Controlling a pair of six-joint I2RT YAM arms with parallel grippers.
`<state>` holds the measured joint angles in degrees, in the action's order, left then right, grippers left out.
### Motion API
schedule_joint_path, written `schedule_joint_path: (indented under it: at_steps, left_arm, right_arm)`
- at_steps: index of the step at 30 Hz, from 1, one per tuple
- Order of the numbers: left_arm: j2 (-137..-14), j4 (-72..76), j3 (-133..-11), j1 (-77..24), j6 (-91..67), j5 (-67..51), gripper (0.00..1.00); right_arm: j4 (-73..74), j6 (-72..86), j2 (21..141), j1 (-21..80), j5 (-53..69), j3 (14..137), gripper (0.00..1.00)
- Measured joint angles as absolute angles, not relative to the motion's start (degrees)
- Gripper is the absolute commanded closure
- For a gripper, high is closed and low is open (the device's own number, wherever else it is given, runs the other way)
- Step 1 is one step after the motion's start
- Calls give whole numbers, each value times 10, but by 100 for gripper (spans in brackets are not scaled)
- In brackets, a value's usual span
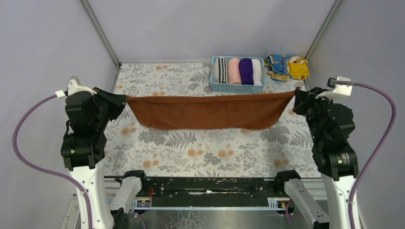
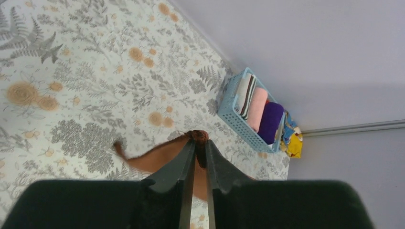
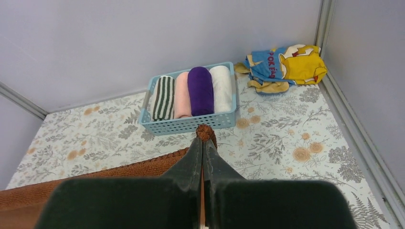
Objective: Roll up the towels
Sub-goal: Flatten out the towel at the center of the board.
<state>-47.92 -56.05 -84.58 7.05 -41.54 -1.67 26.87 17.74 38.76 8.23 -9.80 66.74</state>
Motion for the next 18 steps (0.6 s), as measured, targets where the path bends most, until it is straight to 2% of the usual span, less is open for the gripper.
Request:
schedule_joint_path:
  at_steps: [4,8,11,14,18]
  left_arm:
    - [-485,-573,-822,70,-408,-18,90]
    - [-531,-561,-730,70,-402,-23,93]
    - [-616,-522,-648,70,-401,-31,99]
    - [-733,-469,-593,67,-406,-41,100]
    - [-883,-411,-582,57,-420,-45,100]
  right_arm:
    - [300,178,397,82,-98,703,99]
    - [288,186,452,82,-102,666,100]
    - [244,199,525,82,-111,584,100]
    - [182,211,628,82,-122,499,100]
    - [110,217,773,82,-131,447,100]
